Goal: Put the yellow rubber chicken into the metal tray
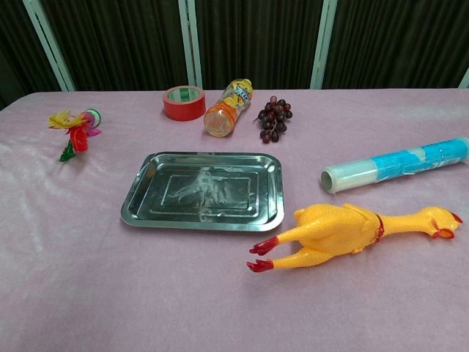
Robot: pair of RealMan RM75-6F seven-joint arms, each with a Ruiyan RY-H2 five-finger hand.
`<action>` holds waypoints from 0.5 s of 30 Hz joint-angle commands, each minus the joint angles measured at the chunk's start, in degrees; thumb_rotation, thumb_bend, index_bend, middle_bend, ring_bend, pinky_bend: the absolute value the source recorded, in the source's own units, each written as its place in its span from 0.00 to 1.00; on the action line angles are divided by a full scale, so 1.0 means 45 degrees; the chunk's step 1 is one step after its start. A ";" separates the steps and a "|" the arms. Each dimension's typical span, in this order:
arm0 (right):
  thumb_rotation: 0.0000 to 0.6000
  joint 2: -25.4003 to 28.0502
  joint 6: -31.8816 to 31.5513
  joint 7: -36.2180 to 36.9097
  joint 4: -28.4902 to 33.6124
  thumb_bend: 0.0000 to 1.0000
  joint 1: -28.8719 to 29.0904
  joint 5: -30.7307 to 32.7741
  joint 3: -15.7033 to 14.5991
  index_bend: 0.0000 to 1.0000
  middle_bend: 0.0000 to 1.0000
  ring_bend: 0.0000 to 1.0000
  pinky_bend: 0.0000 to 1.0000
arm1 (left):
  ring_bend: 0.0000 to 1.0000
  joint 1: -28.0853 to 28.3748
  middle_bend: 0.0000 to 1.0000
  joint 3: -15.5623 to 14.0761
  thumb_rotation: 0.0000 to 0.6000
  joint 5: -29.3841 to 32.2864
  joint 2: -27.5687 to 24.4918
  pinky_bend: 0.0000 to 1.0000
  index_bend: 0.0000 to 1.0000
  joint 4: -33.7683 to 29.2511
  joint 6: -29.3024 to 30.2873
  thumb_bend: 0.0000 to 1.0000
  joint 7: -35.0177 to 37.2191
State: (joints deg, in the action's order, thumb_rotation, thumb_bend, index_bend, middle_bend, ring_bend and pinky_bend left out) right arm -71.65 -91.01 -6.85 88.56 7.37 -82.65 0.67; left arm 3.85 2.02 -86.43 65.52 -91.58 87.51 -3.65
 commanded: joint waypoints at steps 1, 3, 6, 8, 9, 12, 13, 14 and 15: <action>1.00 0.0075 0.0081 0.0073 0.0084 0.35 -0.0048 -0.0071 -0.0034 0.04 0.15 0.07 0.18 | 0.00 -0.0010 0.00 -0.0015 1.00 -0.0075 0.0004 0.00 0.00 -0.0030 0.0056 0.00 -0.0064; 1.00 0.0171 0.0221 0.0131 0.0185 0.35 -0.0052 -0.0117 -0.0057 0.04 0.15 0.07 0.18 | 0.00 0.0005 0.00 -0.0005 1.00 -0.0115 0.0020 0.00 0.00 -0.0033 0.0073 0.00 -0.0166; 1.00 0.0281 0.0400 0.0198 0.0301 0.35 -0.0015 -0.0190 -0.0057 0.04 0.15 0.07 0.18 | 0.00 0.0036 0.00 -0.0006 1.00 -0.0121 0.0035 0.00 0.00 -0.0053 0.0021 0.00 -0.0255; 1.00 0.0339 0.0488 0.0245 0.0350 0.35 -0.0001 -0.0231 -0.0048 0.04 0.15 0.07 0.18 | 0.00 0.0040 0.00 -0.0014 1.00 -0.0135 0.0045 0.00 0.00 -0.0061 0.0012 0.00 -0.0300; 1.00 0.0360 0.0516 0.0259 0.0360 0.35 -0.0001 -0.0249 -0.0040 0.04 0.15 0.07 0.18 | 0.00 0.0039 0.00 -0.0018 1.00 -0.0146 0.0055 0.00 0.00 -0.0065 0.0017 0.00 -0.0315; 1.00 0.0424 0.0581 0.0306 0.0389 0.35 -0.0035 -0.0286 -0.0007 0.04 0.15 0.07 0.18 | 0.00 0.0040 0.00 -0.0048 1.00 -0.0160 0.0068 0.00 0.00 -0.0086 -0.0020 0.00 -0.0367; 1.00 0.0435 0.0587 0.0340 0.0392 0.35 -0.0059 -0.0299 0.0021 0.04 0.15 0.07 0.18 | 0.00 0.0051 0.00 -0.0047 1.00 -0.0152 0.0065 0.00 0.00 -0.0108 -0.0046 0.00 -0.0393; 1.00 0.0441 0.0592 0.0367 0.0389 0.35 -0.0077 -0.0310 0.0040 0.04 0.15 0.07 0.18 | 0.00 0.0062 0.00 -0.0041 1.00 -0.0154 0.0051 0.00 0.00 -0.0133 -0.0058 0.00 -0.0413; 1.00 0.0447 0.0600 0.0403 0.0382 0.35 -0.0095 -0.0324 0.0054 0.04 0.15 0.07 0.19 | 0.00 0.0075 0.00 -0.0032 1.00 -0.0161 0.0042 0.00 0.00 -0.0154 -0.0065 0.00 -0.0432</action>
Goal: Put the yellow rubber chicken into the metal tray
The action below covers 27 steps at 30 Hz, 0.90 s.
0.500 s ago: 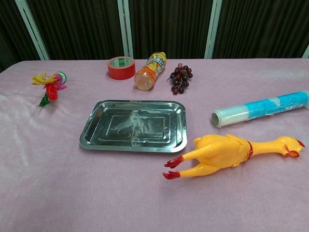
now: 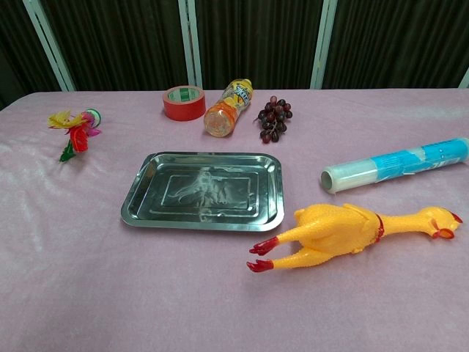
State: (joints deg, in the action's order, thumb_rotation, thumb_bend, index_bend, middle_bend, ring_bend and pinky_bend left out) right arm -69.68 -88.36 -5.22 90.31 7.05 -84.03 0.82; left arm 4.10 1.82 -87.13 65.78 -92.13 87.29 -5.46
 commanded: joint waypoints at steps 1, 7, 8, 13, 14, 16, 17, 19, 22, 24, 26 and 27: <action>1.00 0.0009 0.0024 0.0075 -0.0021 0.35 -0.0038 -0.0035 0.0034 0.04 0.15 0.07 0.19 | 0.00 0.0027 0.00 0.0013 1.00 -0.0024 -0.0023 0.00 0.00 -0.0044 -0.0015 0.00 -0.0050; 1.00 -0.0030 0.0046 0.0315 -0.0134 0.35 -0.0108 -0.0231 0.0104 0.04 0.15 0.09 0.22 | 0.00 0.0025 0.00 0.0017 1.00 -0.0056 -0.0066 0.00 0.00 -0.0108 0.0010 0.00 -0.0065; 1.00 -0.0028 0.0056 0.0348 -0.0144 0.35 -0.0107 -0.0263 0.0120 0.04 0.15 0.10 0.22 | 0.00 0.0026 0.00 0.0019 1.00 -0.0049 -0.0076 0.00 0.00 -0.0113 0.0004 0.00 -0.0064; 1.00 0.0026 0.0202 0.0557 -0.0128 0.35 0.0066 -0.0632 0.0152 0.04 0.15 0.13 0.29 | 0.00 0.0012 0.00 0.0051 1.00 -0.0067 -0.0113 0.00 0.00 -0.0127 0.0078 0.00 -0.0031; 1.00 0.0056 0.0300 0.0639 -0.0116 0.35 0.0155 -0.0750 0.0150 0.04 0.15 0.13 0.29 | 0.00 0.0014 0.00 0.0060 1.00 -0.0078 -0.0121 0.00 0.00 -0.0131 0.0094 0.00 -0.0023; 1.00 0.0136 0.0656 0.0796 -0.0100 0.35 0.0441 -0.1021 0.0142 0.04 0.15 0.14 0.29 | 0.00 0.0027 0.00 0.0075 1.00 -0.0106 -0.0147 0.00 0.00 -0.0137 0.0108 0.00 0.0000; 1.00 0.0162 0.0886 0.0852 -0.0117 0.35 0.0612 -0.1132 0.0146 0.04 0.15 0.14 0.29 | 0.00 0.0037 0.00 0.0085 1.00 -0.0117 -0.0166 0.00 0.00 -0.0145 0.0110 0.00 0.0018; 1.00 0.0186 0.1505 0.0931 -0.0185 0.35 0.1006 -0.1281 0.0138 0.04 0.15 0.14 0.29 | 0.00 0.0059 0.00 0.0106 1.00 -0.0138 -0.0213 0.00 0.00 -0.0170 0.0110 0.00 0.0052; 1.00 0.0143 0.2593 0.0956 -0.0366 0.35 0.1599 -0.1304 0.0112 0.04 0.15 0.14 0.29 | 0.00 0.0082 0.00 0.0154 1.00 -0.0145 -0.0291 0.00 0.00 -0.0210 0.0136 0.00 0.0078; 1.00 0.0073 0.3091 0.0981 -0.0466 0.35 0.1869 -0.1288 0.0106 0.05 0.15 0.14 0.29 | 0.00 0.0095 0.00 0.0172 1.00 -0.0140 -0.0334 0.00 0.00 -0.0232 0.0130 0.00 0.0067; 1.00 -0.0053 0.3675 0.0990 -0.0597 0.35 0.2195 -0.1326 0.0068 0.07 0.15 0.14 0.29 | 0.00 0.0120 0.00 0.0196 1.00 -0.0117 -0.0379 0.00 0.00 -0.0259 0.0100 0.00 0.0038; 1.00 -0.0146 0.4007 0.1020 -0.0684 0.35 0.2396 -0.1359 0.0054 0.09 0.15 0.14 0.29 | 0.00 0.0137 0.00 0.0210 1.00 -0.0089 -0.0403 0.00 0.00 -0.0280 0.0068 0.00 0.0027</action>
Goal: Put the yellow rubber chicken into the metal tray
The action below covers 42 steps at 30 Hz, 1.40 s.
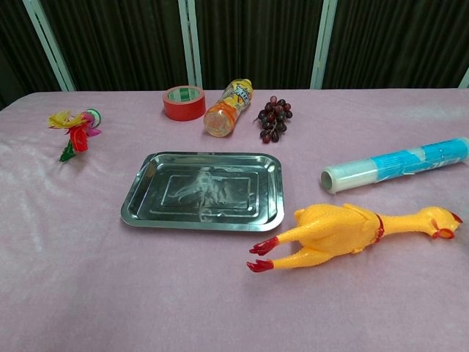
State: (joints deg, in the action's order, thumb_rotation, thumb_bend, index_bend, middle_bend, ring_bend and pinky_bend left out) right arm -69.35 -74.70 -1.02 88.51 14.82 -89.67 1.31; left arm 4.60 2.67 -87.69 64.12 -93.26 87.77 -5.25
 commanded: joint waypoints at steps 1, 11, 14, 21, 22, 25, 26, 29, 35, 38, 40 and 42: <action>1.00 -0.0314 0.1274 0.0104 -0.0374 0.35 0.0850 -0.0141 -0.0073 0.10 0.15 0.14 0.29 | 0.00 0.0043 0.00 0.0035 1.00 0.0071 -0.0051 0.00 0.00 -0.0048 -0.0083 0.00 -0.0028; 1.00 -0.1346 0.3250 0.0156 -0.1255 0.35 0.2108 -0.0397 -0.0258 0.19 0.15 0.14 0.29 | 0.00 0.0201 0.00 0.0066 1.00 0.0382 -0.0109 0.00 0.00 -0.0023 -0.0546 0.00 0.0128; 1.00 -0.1622 0.3573 0.0143 -0.1461 0.35 0.2339 -0.0416 -0.0288 0.20 0.15 0.14 0.29 | 0.00 0.0226 0.00 0.0074 1.00 0.0478 -0.0126 0.00 0.00 0.0059 -0.0653 0.00 0.0231; 1.00 -0.2112 0.3972 -0.0010 -0.1616 0.35 0.2738 -0.0516 -0.0332 0.23 0.17 0.14 0.29 | 0.00 0.0253 0.00 0.0065 1.00 0.0614 -0.0115 0.00 0.00 0.0287 -0.0819 0.00 0.0556; 1.00 -0.2164 0.3997 -0.0069 -0.1620 0.35 0.2786 -0.0526 -0.0323 0.23 0.17 0.15 0.29 | 0.00 0.0257 0.00 0.0059 1.00 0.0620 -0.0105 0.00 0.00 0.0322 -0.0840 0.00 0.0599; 1.00 -0.2311 0.4086 -0.0240 -0.1568 0.35 0.2919 -0.0525 -0.0315 0.25 0.18 0.16 0.29 | 0.00 0.0258 0.00 0.0026 1.00 0.0639 -0.0087 0.00 0.00 0.0443 -0.0908 0.00 0.0792; 1.00 -0.2342 0.4118 -0.0300 -0.1535 0.35 0.2957 -0.0503 -0.0316 0.25 0.19 0.16 0.29 | 0.00 0.0263 0.00 0.0019 1.00 0.0637 -0.0084 0.00 0.00 0.0490 -0.0928 0.00 0.0878; 1.00 -0.2462 0.4182 -0.0451 -0.1482 0.35 0.3072 -0.0443 -0.0298 0.27 0.20 0.17 0.29 | 0.00 0.0277 0.00 -0.0002 1.00 0.0651 -0.0058 0.00 0.00 0.0619 -0.0992 0.00 0.1035; 1.00 -0.2779 0.4525 -0.0540 -0.1681 0.35 0.3414 -0.0141 -0.0152 0.30 0.24 0.22 0.31 | 0.00 0.0332 0.00 -0.0018 1.00 0.0701 -0.0002 0.00 0.00 0.0827 -0.1140 0.00 0.1266; 1.00 -0.2960 0.4675 -0.0575 -0.1885 0.37 0.3581 -0.0050 -0.0124 0.33 0.26 0.25 0.34 | 0.00 0.0333 0.00 -0.0019 1.00 0.0745 0.0024 0.00 0.00 0.0899 -0.1167 0.00 0.1313; 1.00 -0.3061 0.4740 -0.0558 -0.2019 0.42 0.3658 0.0006 -0.0116 0.35 0.29 0.28 0.38 | 0.00 0.0322 0.00 -0.0035 1.00 0.0754 0.0034 0.00 0.00 0.0932 -0.1172 0.00 0.1346; 1.00 -0.3123 0.4796 -0.0502 -0.2131 0.47 0.3719 0.0072 -0.0113 0.37 0.32 0.30 0.40 | 0.00 0.0306 0.00 -0.0047 1.00 0.0767 0.0034 0.00 0.00 0.0964 -0.1167 0.00 0.1375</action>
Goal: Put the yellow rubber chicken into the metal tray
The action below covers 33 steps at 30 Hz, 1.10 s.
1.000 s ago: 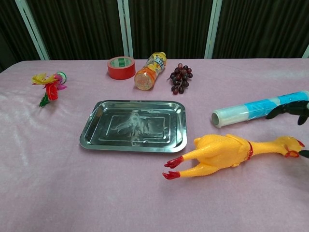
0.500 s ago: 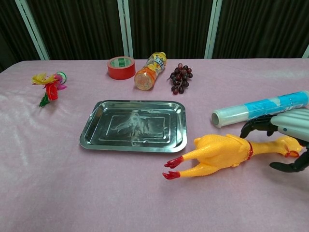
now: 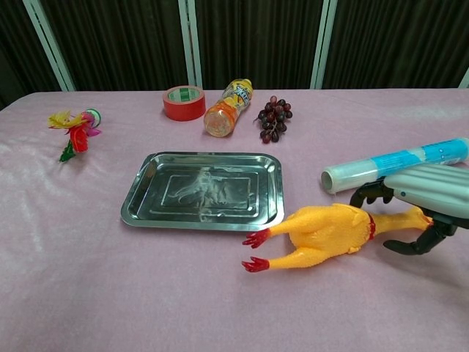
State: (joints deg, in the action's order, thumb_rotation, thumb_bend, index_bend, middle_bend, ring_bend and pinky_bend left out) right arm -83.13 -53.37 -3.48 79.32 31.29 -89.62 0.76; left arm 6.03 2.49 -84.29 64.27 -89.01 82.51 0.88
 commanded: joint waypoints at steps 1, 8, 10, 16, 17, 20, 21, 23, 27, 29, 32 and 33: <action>1.00 -0.0080 0.0076 0.0068 -0.0143 0.50 0.0083 0.0093 0.0006 0.39 0.33 0.31 0.41 | 0.00 -0.0020 0.00 -0.0005 1.00 0.0026 0.0003 0.00 0.00 0.0035 0.0011 0.00 0.0023; 1.00 -0.0093 0.0040 0.0295 -0.0415 0.64 0.0103 0.0263 -0.0086 0.52 0.43 0.41 0.53 | 0.00 -0.0023 0.00 -0.0017 1.00 0.0028 0.0022 0.00 0.00 0.0059 0.0009 0.00 0.0053; 1.00 -0.0057 -0.0057 0.0423 -0.0428 0.68 0.0075 0.0233 -0.0114 0.59 0.48 0.47 0.61 | 0.00 -0.0020 0.00 -0.0015 1.00 0.0026 0.0021 0.00 0.00 0.0048 0.0013 0.00 0.0047; 1.00 0.0221 -0.0636 0.1050 -0.0400 0.81 -0.0112 0.0112 -0.0129 0.76 0.60 0.60 0.75 | 0.00 -0.0003 0.00 -0.0015 1.00 -0.0032 -0.0010 0.00 0.00 0.0005 0.0036 0.00 0.0054; 1.00 0.0335 -0.0808 0.1234 -0.0342 0.82 -0.0174 0.0071 -0.0129 0.78 0.61 0.61 0.76 | 0.00 0.0014 0.00 -0.0018 1.00 -0.0071 -0.0021 0.00 0.00 -0.0015 0.0036 0.00 0.0062; 1.00 0.0757 -0.1366 0.1825 -0.0145 0.87 -0.0365 -0.0129 -0.0158 0.83 0.64 0.64 0.79 | 0.00 0.0089 0.00 -0.0057 1.00 -0.0248 -0.0060 0.00 0.00 -0.0100 -0.0011 0.00 0.0140; 1.00 0.0913 -0.1560 0.2005 -0.0078 0.89 -0.0430 -0.0210 -0.0176 0.85 0.65 0.65 0.80 | 0.00 0.0125 0.00 -0.0071 1.00 -0.0321 -0.0080 0.00 0.00 -0.0132 -0.0035 0.00 0.0169; 1.00 0.1205 -0.1858 0.2369 0.0069 0.91 -0.0546 -0.0348 -0.0237 0.87 0.67 0.66 0.81 | 0.00 0.0206 0.00 -0.0093 1.00 -0.0487 -0.0125 0.00 0.00 -0.0216 -0.0070 0.00 0.0197; 1.00 0.1792 -0.2375 0.3239 0.0422 0.93 -0.0725 -0.0733 -0.0440 0.90 0.69 0.68 0.82 | 0.00 0.0463 0.00 -0.0113 1.00 -0.0920 -0.0197 0.00 0.00 -0.0441 -0.0184 0.00 0.0284; 1.00 0.2108 -0.2565 0.3812 0.0624 0.93 -0.0786 -0.0941 -0.0579 0.90 0.69 0.68 0.82 | 0.00 0.0686 0.00 -0.0138 1.00 -0.1187 -0.0277 0.00 0.00 -0.0629 -0.0388 0.00 0.0469; 1.00 0.2527 -0.2938 0.4562 0.0866 0.93 -0.0884 -0.1209 -0.0705 0.91 0.69 0.68 0.82 | 0.00 0.1065 0.00 -0.0115 1.00 -0.1581 -0.0419 0.00 0.00 -0.1017 -0.0682 0.00 0.0640; 1.00 0.2639 -0.3060 0.4781 0.0946 0.93 -0.0910 -0.1289 -0.0732 0.91 0.69 0.68 0.83 | 0.00 0.1202 0.00 -0.0099 1.00 -0.1721 -0.0446 0.00 0.00 -0.1174 -0.0775 0.00 0.0686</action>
State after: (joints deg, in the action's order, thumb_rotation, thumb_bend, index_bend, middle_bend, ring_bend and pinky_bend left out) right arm -72.75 -65.69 15.95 82.49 27.70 -94.29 -1.93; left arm 10.56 1.96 -91.13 62.60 -93.38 79.71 3.50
